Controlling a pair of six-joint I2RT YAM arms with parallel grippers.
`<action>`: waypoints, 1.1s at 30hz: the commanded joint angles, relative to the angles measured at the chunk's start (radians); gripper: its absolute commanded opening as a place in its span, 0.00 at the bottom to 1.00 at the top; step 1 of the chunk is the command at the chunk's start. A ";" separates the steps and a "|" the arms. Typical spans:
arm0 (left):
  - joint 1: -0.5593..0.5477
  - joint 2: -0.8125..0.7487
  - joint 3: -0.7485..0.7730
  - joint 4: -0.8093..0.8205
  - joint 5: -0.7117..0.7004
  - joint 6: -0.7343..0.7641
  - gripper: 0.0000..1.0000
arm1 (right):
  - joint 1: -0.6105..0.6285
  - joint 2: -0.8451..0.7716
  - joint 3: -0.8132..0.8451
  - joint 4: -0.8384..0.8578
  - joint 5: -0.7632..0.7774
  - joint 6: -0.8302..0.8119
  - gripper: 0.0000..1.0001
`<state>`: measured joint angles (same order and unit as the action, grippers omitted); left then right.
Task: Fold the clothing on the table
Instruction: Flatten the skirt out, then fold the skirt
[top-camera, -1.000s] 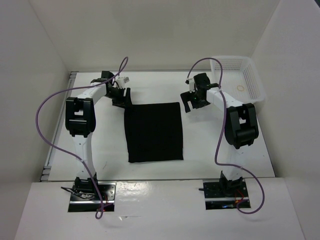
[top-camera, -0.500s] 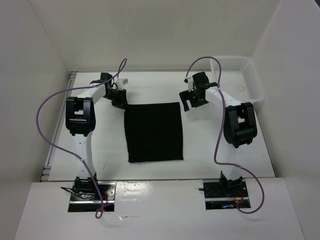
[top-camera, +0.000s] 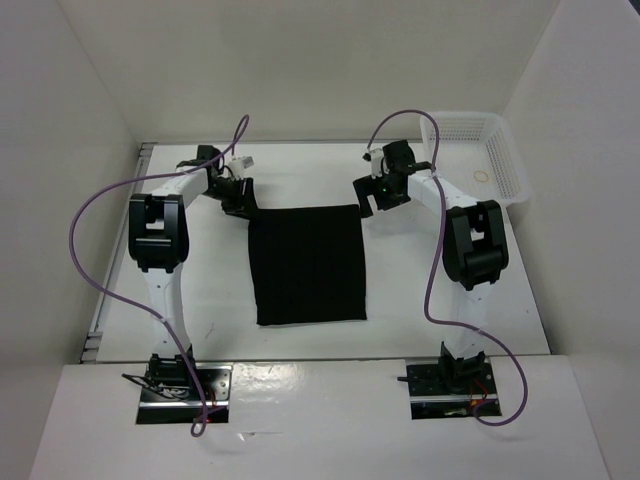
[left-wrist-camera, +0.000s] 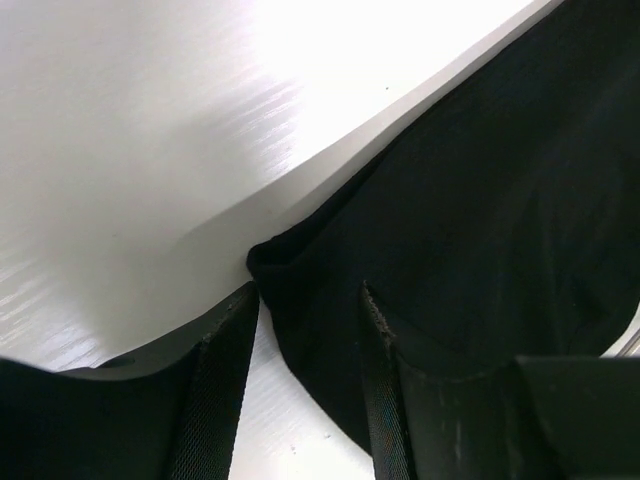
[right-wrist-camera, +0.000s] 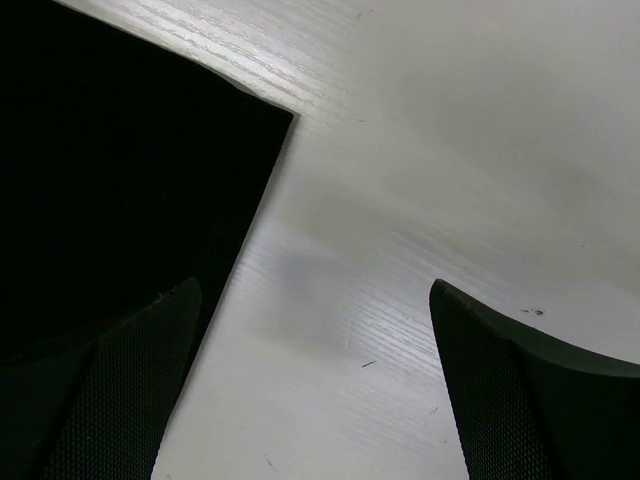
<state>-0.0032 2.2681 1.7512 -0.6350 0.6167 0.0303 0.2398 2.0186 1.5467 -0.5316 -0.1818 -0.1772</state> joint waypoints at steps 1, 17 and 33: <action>0.029 0.019 -0.033 -0.015 -0.038 0.042 0.53 | 0.010 -0.035 0.007 0.045 -0.025 -0.007 0.99; 0.029 0.073 -0.015 -0.015 -0.023 0.011 0.15 | 0.010 -0.043 -0.022 0.074 -0.074 -0.007 0.99; 0.029 0.073 -0.015 -0.006 -0.012 0.011 0.03 | -0.030 0.042 -0.010 0.176 -0.202 0.068 0.87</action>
<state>0.0257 2.2913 1.7489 -0.6262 0.6350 0.0200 0.2180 2.0319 1.5066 -0.4084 -0.3382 -0.1375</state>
